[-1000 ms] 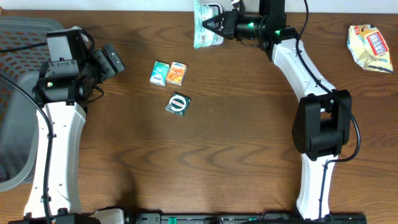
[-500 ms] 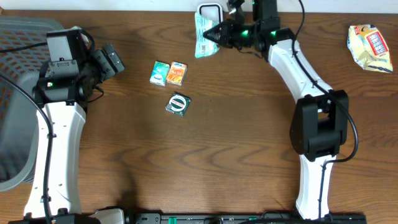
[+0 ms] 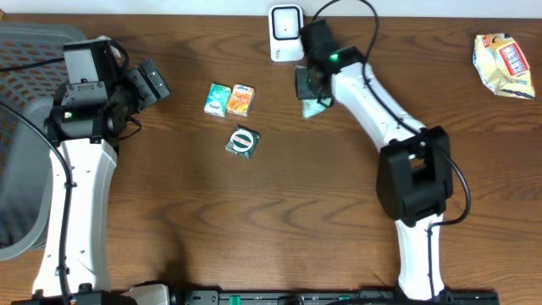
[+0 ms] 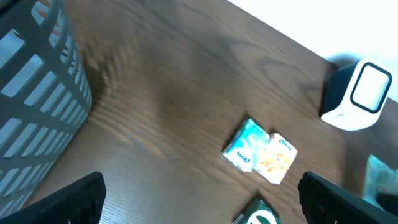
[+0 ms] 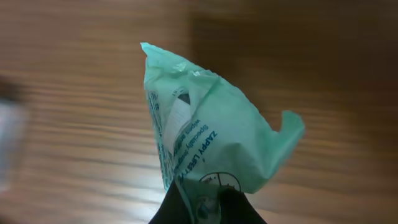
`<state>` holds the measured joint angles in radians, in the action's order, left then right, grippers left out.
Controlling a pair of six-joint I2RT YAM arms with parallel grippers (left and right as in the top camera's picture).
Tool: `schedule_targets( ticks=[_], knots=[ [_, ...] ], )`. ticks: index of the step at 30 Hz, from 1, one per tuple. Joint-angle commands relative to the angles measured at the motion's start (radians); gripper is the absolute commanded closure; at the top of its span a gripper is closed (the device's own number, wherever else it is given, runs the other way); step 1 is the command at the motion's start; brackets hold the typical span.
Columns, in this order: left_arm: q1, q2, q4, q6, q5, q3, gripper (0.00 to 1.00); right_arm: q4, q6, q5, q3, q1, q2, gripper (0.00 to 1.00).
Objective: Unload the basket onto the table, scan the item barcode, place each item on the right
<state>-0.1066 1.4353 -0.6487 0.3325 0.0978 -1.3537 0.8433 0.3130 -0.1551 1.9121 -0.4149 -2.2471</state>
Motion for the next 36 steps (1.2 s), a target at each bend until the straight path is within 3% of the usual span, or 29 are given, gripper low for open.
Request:
schedule_targets(
  ticks=[1,7,15,17,20,23,25,30,36],
  knots=[
    [-0.002,0.002,-0.002,-0.003,-0.013,-0.003,0.02,0.063,-0.09,-0.445,0.014,-0.044,0.033,0.99],
    [-0.002,0.002,-0.002,-0.003,-0.013,-0.003,0.02,0.113,-0.094,-0.546,-0.08,-0.066,0.023,0.99],
    [-0.002,0.002,-0.002,-0.003,-0.013,-0.003,0.02,0.081,-0.044,-0.436,-0.204,-0.077,0.023,0.85],
    [-0.002,0.002,-0.002,-0.003,-0.013,-0.003,0.02,0.085,-0.044,-0.403,-0.21,-0.085,0.023,0.76],
    [-0.002,0.002,-0.002,-0.003,-0.013,-0.003,0.02,0.077,-0.044,-0.385,-0.209,-0.106,0.024,0.55],
    [-0.002,0.002,-0.002,-0.003,-0.013,-0.003,0.02,0.073,-0.045,-0.385,-0.206,-0.132,0.024,0.52],
    [-0.002,0.002,-0.002,-0.003,-0.013,-0.003,0.02,0.075,-0.05,-0.385,-0.197,-0.148,0.024,0.6],
    [-0.002,0.002,-0.002,-0.003,-0.013,-0.003,0.02,0.085,-0.087,-0.401,-0.153,-0.182,0.024,0.98],
    [-0.002,0.002,-0.002,-0.003,-0.013,-0.003,0.02,0.107,-0.094,-0.584,-0.138,-0.199,0.024,0.99]
  ],
)
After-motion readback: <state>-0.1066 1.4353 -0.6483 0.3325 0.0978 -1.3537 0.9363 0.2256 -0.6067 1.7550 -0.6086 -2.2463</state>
